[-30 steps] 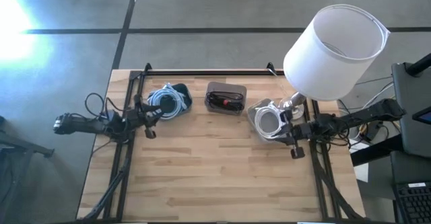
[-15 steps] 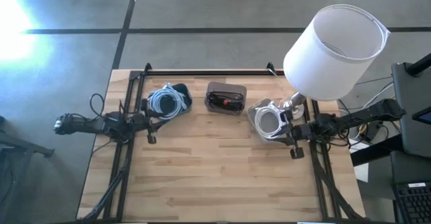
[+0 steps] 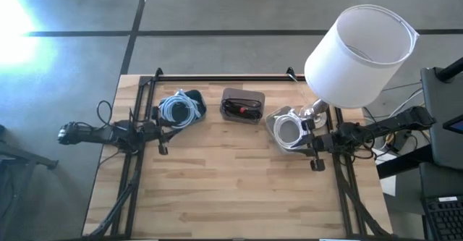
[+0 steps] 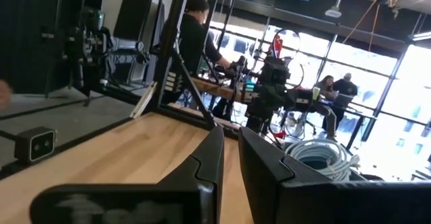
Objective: Pick & Place USB Port
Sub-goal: Return to Home Position
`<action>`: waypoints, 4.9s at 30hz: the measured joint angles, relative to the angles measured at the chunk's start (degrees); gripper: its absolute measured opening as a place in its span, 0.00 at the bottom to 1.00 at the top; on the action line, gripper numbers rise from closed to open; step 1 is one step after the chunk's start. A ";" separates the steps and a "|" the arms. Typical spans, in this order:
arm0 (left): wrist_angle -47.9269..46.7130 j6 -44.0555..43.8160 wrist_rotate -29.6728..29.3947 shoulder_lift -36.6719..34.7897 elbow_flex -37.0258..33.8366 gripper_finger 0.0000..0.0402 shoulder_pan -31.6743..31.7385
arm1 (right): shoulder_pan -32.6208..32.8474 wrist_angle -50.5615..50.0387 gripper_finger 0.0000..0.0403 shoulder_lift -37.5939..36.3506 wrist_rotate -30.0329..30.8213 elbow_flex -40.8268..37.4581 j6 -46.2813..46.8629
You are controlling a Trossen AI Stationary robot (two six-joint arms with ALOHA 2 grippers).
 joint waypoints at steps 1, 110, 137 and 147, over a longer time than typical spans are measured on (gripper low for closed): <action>-0.02 -0.02 0.00 0.00 0.00 0.29 0.00 | 0.00 -0.10 0.11 0.02 0.01 0.00 0.26; 0.23 -0.04 -0.06 0.04 -0.07 0.29 -0.02 | -0.02 -35.09 0.11 -22.88 1.45 0.15 15.23; 0.24 -0.02 -0.05 0.02 -0.08 0.29 -0.01 | -0.01 -35.08 0.11 -22.88 1.45 0.13 15.28; 0.22 -0.03 -0.07 0.02 -0.07 0.29 -0.02 | -0.02 -35.07 0.11 -22.88 1.44 0.13 15.22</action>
